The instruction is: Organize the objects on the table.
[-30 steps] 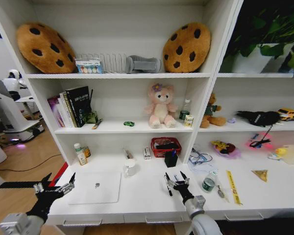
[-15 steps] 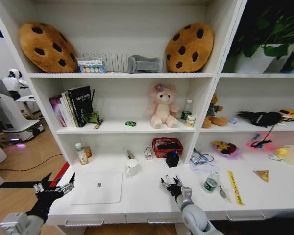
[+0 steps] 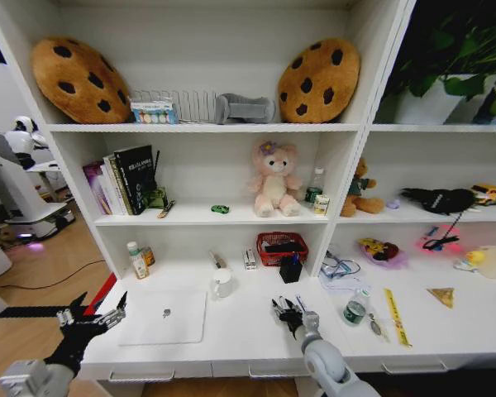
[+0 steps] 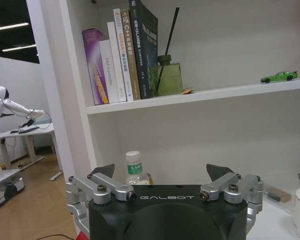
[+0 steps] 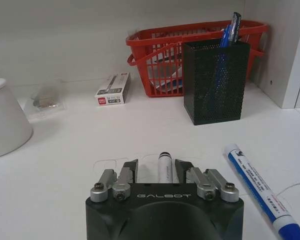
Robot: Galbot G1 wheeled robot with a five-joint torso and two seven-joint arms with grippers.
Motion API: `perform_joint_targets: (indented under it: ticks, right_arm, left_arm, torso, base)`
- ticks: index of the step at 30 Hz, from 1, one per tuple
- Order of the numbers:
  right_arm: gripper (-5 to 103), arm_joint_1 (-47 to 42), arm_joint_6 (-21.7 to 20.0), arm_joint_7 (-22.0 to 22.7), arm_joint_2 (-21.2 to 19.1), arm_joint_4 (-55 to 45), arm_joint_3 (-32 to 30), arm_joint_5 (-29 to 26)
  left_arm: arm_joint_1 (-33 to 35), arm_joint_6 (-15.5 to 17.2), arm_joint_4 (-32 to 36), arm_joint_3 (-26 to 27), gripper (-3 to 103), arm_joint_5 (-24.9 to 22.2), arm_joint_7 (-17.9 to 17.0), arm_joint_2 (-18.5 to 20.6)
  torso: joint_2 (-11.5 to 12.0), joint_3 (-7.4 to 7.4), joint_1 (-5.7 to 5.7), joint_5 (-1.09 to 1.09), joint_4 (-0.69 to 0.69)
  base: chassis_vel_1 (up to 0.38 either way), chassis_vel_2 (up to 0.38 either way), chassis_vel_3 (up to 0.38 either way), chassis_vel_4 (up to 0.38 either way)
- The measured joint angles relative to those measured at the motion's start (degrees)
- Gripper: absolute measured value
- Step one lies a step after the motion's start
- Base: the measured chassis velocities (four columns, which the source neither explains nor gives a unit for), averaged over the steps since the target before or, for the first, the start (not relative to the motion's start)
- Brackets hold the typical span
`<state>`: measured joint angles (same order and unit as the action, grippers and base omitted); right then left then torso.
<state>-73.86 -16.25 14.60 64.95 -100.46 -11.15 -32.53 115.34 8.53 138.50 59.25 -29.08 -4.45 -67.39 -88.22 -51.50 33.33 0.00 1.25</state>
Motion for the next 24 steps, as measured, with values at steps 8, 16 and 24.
perform_joint_targets:
  ticks: [8, 16, 24]
  right_arm:
    - [16, 0.3, -0.7, -0.4, -0.7, 0.0, -0.7, -1.1]
    - [12, 0.2, -0.8, -1.1, -1.5, -0.2, -1.7, -2.0]
    - [12, 2.1, 5.8, -4.9, -2.9, -2.1, -3.9, -2.1]
  left_arm:
    - [0.0, 0.0, 0.0, 0.0, 100, 0.0, 0.0, 0.0]
    - [0.0, 0.0, 0.0, 0.0, 100, 0.0, 0.0, 0.0]
    - [0.0, 0.0, 0.0, 0.0, 100, 0.0, 0.0, 0.0]
  torso:
    - [0.0, 0.00, 0.00, 0.00, -0.01]
    - [0.0, 0.00, 0.00, 0.00, -0.01]
    - [0.0, 0.00, 0.00, 0.01, 0.00]
  base:
    - [0.000, 0.000, 0.000, 0.000]
    - [0.000, 0.000, 0.000, 0.000]
    - [0.000, 0.000, 0.000, 0.000]
